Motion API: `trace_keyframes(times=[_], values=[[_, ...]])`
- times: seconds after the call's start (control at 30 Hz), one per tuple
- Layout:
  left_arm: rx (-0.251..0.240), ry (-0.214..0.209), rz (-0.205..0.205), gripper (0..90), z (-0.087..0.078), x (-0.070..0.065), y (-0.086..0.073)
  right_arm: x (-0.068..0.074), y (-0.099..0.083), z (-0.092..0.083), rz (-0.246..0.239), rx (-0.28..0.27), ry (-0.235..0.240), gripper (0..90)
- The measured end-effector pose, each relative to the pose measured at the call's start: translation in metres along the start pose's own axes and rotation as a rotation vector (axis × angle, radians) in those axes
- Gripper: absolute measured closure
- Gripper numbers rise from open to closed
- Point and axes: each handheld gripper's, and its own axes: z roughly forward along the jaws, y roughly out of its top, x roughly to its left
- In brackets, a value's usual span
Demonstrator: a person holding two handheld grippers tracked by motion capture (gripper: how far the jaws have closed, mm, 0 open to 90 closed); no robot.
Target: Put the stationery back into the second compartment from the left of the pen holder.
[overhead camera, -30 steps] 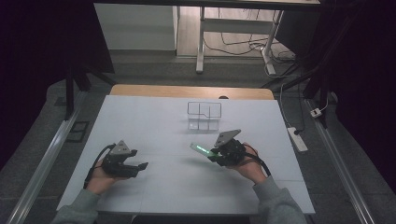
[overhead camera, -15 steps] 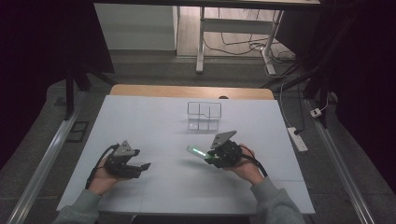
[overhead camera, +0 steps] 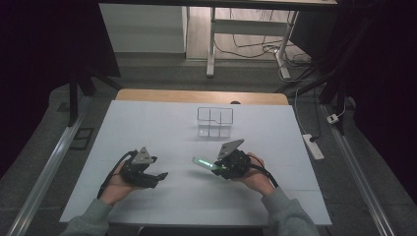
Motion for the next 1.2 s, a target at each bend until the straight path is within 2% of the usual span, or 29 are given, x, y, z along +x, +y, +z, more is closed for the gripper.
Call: trace_keyframes(times=[0.43,0.7,0.97,1.13,1.2], values=[[0.047,-0.037,0.109,26.0,0.016,-0.016,0.030,0.008,0.007,0.008,-0.030,0.016,0.029,66.7],[0.085,-0.048,0.206,25.2,0.024,-0.025,0.044,0.011,0.011,0.016,-0.060,0.046,0.047,66.6],[0.115,-0.084,0.263,26.0,0.035,-0.031,0.059,0.016,0.017,0.022,-0.092,0.069,0.079,66.7],[0.171,-0.100,0.312,27.5,0.045,-0.035,0.064,0.018,0.019,0.026,-0.116,0.073,0.096,66.7],[0.178,-0.116,0.319,29.5,0.048,-0.036,0.065,0.020,0.020,0.027,-0.128,0.071,0.108,66.6]])
